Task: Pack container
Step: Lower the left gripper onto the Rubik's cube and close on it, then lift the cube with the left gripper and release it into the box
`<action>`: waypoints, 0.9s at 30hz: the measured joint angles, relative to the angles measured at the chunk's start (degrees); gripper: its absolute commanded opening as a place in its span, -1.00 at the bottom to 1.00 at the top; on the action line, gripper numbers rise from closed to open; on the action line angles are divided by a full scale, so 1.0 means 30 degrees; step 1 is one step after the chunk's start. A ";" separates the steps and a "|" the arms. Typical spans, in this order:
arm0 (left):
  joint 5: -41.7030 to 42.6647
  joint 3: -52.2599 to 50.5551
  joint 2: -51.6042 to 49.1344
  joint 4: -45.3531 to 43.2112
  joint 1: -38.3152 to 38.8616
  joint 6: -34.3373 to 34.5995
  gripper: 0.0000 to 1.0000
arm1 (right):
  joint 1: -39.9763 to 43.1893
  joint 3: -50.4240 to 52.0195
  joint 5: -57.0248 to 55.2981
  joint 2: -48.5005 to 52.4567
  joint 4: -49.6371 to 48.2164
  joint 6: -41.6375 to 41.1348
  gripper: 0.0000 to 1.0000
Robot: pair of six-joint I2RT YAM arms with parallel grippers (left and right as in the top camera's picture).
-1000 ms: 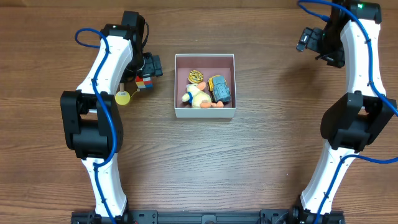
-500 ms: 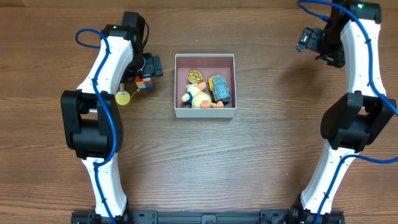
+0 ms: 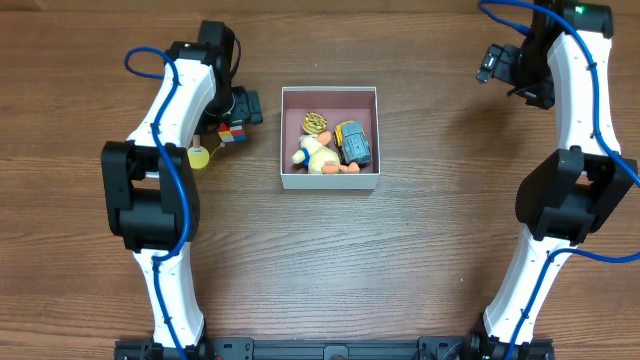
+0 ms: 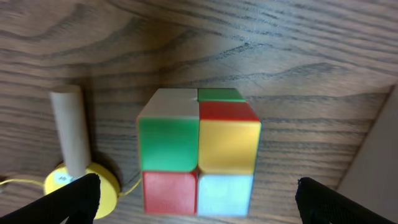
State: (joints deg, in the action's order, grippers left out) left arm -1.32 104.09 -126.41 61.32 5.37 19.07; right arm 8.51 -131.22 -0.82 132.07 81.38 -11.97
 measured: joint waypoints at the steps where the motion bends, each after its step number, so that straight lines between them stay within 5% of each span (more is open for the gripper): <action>1: 0.0007 0.0000 -0.0131 -0.0051 0.0000 0.0000 1.00 | 0.0007 0.0000 0.0007 0.0000 0.0015 0.0000 1.00; 13: 0.0066 -0.0117 -0.0430 -0.0401 0.0000 0.0000 1.00 | 0.0007 0.0000 0.0000 0.0000 0.0007 0.0000 1.00; 17: 0.0066 -0.0117 -0.0430 -0.0466 0.0000 -0.0051 0.65 | 0.0007 0.0000 0.0000 0.0000 0.0000 0.0000 1.00; 27: 0.0036 -0.0117 -0.0430 -0.0452 0.0000 -0.0233 0.35 | 0.0007 0.0000 0.0007 0.0000 0.0000 0.0000 1.00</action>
State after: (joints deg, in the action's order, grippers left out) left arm -1.21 103.74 -127.70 59.96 5.37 18.37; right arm 8.54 -131.22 -0.80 132.07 81.38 -11.97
